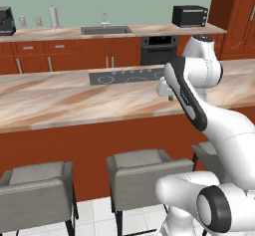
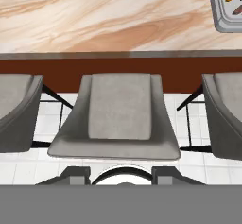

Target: Place the tupperware on the top shelf of the fridge. Make space for the tupperware among the existing items by rearranging them on the shelves if needed. Close the fridge door when finished.

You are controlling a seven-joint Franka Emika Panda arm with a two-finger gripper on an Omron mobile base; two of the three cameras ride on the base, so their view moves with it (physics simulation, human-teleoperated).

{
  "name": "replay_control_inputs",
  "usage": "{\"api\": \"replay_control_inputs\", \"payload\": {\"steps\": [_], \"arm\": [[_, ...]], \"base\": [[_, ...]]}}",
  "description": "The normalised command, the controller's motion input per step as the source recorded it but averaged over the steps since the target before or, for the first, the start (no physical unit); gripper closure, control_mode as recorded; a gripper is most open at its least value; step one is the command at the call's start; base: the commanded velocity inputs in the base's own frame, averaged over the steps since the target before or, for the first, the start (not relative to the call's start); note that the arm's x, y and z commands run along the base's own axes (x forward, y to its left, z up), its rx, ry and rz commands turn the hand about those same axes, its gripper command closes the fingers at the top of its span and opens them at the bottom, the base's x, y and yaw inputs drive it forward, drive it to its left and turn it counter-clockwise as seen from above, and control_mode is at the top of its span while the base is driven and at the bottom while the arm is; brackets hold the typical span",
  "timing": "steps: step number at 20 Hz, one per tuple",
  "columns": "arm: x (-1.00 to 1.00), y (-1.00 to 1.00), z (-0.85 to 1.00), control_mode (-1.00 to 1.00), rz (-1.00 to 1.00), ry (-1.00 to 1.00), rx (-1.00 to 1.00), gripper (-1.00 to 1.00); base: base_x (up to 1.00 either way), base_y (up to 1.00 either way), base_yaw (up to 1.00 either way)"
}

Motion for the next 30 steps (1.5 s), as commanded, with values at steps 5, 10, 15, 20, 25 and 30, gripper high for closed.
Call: {"api": "replay_control_inputs", "payload": {"steps": [5,10,15,20,25,30], "arm": [[0.0,-0.27,-0.06,-1.0,-0.04,-0.01,0.0,-1.0],[0.09,-0.85,-0.2,-1.0,-0.08,-0.06,0.04,-1.0],[0.44,-0.94,-0.05,-1.0,-0.17,0.0,0.07,-1.0],[0.53,-0.73,-0.01,-1.0,-0.19,0.03,0.1,-1.0],[0.46,-0.39,-0.21,-1.0,-0.35,0.0,0.12,-1.0],[0.58,-0.24,-0.26,-1.0,-0.4,0.11,0.03,-1.0]], "base": [[0.0,0.0,0.0],[0.0,0.0,0.0],[0.0,0.0,0.0],[0.0,0.0,0.0],[0.0,0.0,0.0],[0.0,0.0,0.0]]}}
